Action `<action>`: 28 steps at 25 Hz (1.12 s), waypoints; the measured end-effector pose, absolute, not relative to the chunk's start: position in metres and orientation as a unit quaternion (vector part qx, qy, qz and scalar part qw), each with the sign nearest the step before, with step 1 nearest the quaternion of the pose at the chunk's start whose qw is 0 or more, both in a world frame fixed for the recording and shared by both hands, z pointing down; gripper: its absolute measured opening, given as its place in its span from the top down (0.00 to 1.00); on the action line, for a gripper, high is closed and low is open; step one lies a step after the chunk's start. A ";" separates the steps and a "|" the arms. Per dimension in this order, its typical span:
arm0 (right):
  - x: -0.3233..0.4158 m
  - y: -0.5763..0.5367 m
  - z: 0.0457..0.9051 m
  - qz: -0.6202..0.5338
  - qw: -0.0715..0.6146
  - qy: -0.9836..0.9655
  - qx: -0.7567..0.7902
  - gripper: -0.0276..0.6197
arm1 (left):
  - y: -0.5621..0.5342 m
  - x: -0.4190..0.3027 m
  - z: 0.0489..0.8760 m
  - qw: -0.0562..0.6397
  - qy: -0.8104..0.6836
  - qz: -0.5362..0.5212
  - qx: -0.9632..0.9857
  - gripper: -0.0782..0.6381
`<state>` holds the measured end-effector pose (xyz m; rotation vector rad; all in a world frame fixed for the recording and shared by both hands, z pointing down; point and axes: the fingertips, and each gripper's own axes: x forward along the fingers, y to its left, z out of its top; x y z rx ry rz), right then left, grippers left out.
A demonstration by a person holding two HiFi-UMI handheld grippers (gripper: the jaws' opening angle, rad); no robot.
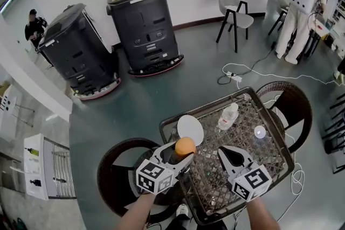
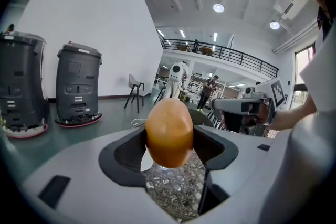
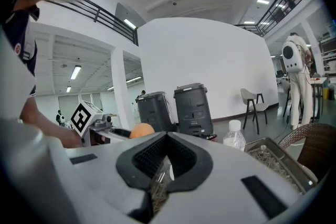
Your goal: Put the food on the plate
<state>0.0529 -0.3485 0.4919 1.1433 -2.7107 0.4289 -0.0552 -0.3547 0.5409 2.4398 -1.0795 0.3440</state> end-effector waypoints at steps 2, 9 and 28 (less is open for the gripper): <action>0.053 -0.358 0.506 0.149 0.093 -0.909 0.379 0.95 | -0.368 -0.052 0.557 0.228 -0.394 0.135 0.880 0.49; 0.051 -0.381 0.545 0.165 0.118 -0.910 0.362 0.95 | -0.417 -0.048 0.614 0.245 -0.402 0.188 0.862 0.49; 0.056 -0.404 0.588 0.201 0.122 -0.903 0.359 0.95 | -0.467 -0.038 0.704 0.268 -0.402 0.339 0.807 0.49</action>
